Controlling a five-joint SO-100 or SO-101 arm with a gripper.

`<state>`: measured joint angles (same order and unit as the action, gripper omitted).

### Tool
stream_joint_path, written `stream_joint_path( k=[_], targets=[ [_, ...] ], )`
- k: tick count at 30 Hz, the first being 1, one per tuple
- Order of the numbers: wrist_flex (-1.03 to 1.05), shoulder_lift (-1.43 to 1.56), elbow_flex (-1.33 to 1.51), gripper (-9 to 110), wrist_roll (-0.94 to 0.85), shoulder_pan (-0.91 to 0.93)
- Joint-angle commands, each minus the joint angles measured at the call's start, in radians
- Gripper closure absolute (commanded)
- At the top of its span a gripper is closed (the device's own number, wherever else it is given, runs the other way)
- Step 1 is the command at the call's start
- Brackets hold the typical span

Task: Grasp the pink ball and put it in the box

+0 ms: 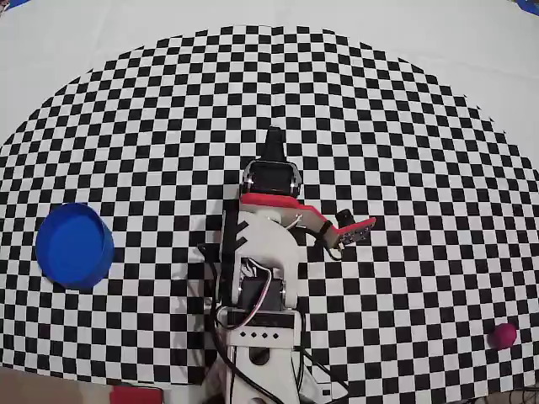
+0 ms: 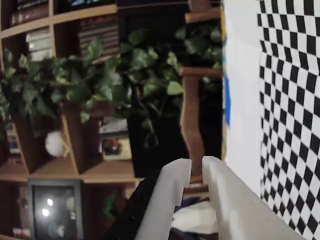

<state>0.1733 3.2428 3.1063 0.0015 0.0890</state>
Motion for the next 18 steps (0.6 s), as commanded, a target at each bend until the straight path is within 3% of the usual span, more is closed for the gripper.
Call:
stream_joint_path(
  k=[1, 15, 18],
  targets=[
    [-0.011, 0.008, 0.006, 101, -0.095, 0.003],
    [0.031, -0.034, 0.006, 101, -1.115, 0.009],
    [0.034, -0.032, 0.006, 101, -1.261, 0.011]
  ],
)
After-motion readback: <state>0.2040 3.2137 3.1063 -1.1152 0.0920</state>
